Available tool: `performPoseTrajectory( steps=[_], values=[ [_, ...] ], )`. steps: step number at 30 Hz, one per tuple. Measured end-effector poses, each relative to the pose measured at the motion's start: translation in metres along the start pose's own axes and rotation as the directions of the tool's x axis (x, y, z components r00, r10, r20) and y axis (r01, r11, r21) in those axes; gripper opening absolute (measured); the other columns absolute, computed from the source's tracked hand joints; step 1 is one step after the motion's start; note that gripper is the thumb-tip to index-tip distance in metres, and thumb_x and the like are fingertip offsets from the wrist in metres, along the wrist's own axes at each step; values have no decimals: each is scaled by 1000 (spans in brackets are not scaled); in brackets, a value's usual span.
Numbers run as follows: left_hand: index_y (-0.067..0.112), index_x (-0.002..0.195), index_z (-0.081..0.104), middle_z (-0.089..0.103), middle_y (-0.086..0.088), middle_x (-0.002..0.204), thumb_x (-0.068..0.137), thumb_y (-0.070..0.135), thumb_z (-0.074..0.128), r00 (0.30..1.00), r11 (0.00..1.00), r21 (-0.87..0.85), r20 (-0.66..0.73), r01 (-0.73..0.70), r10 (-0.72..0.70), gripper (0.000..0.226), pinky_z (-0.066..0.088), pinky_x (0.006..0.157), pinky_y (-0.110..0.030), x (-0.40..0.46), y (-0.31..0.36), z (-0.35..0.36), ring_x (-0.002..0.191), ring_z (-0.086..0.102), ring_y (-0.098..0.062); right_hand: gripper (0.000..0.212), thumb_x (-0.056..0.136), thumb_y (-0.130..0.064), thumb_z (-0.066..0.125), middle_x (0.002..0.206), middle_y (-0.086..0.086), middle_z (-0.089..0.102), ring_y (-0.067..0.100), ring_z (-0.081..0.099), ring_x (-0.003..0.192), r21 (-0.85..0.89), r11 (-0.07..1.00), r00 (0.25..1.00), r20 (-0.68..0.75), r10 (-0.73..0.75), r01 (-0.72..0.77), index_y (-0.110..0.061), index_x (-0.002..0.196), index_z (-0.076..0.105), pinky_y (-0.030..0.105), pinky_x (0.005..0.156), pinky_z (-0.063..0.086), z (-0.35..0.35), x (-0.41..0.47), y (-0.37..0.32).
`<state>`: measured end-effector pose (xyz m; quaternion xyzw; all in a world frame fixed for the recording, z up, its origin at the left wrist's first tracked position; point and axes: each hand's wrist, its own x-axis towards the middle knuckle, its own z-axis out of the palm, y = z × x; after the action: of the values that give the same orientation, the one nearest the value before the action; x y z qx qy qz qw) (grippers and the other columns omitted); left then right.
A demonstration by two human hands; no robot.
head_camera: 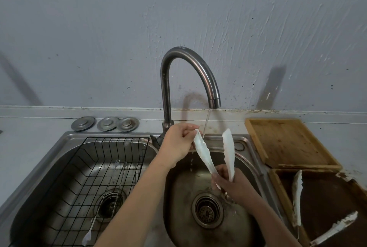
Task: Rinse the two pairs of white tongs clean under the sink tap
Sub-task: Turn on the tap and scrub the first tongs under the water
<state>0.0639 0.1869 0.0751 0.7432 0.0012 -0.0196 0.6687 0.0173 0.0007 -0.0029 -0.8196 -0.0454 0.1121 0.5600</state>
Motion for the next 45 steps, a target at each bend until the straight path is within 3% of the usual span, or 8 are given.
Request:
performPoseTrajectory(
  steps=[5,9,18,24,31,36,41,45],
  values=[
    [15,112,64,73,-2,98,78,-4,66,982,933,-311,117,179,-149,39,57,77,-32,4,-31,6,92,69,-18,74,89,-64,16,52,3,54,13,48,42,227,953,973,159,165,-199,-6,85,62,22,39,41,5,2,-6],
    [6,107,65,76,-5,88,72,1,69,956,761,-587,245,276,-158,36,58,68,-23,0,-56,25,82,72,-15,70,92,-61,16,44,2,46,13,36,32,312,872,925,172,340,-378,-11,62,53,20,32,28,17,7,-7],
    [2,79,69,75,-8,69,86,20,63,936,786,-527,56,324,-348,20,57,54,-20,18,-62,31,66,73,-13,60,96,-51,19,44,0,42,11,29,33,290,779,829,271,490,-556,-14,58,47,19,34,21,17,5,1],
    [-1,89,70,76,-14,84,82,22,69,884,820,-337,238,463,-402,24,56,60,-23,-5,-73,50,72,73,-18,64,91,-64,24,45,0,42,10,29,32,297,788,838,280,468,-539,-16,56,49,18,31,23,7,4,0],
    [6,74,71,75,-8,73,85,23,64,956,823,-504,13,261,-295,22,57,58,-23,14,-49,31,69,72,-15,61,95,-51,21,43,-1,40,10,25,30,339,775,840,321,437,-533,-18,53,50,17,30,21,10,8,-5],
    [10,70,76,74,-11,72,82,21,68,938,870,-353,179,344,-298,18,58,57,-26,-27,-72,53,59,68,-18,61,92,-58,28,43,-1,45,11,31,31,240,814,843,259,471,-528,-17,52,52,17,32,24,8,8,-13],
    [4,81,71,75,-12,79,82,26,67,963,874,-410,44,261,-266,22,58,66,-26,-2,-49,17,73,71,-19,61,97,-48,22,39,-3,46,11,35,29,62,920,917,128,378,-388,-14,56,52,20,33,28,4,7,-15],
    [2,93,67,72,-13,88,93,25,52,969,783,-596,-32,180,-247,27,58,74,-35,5,-40,2,81,69,-22,51,97,-47,24,55,-7,54,5,51,49,-446,893,989,-146,4,-70,-24,60,49,21,46,36,-4,7,-21]
  ],
)
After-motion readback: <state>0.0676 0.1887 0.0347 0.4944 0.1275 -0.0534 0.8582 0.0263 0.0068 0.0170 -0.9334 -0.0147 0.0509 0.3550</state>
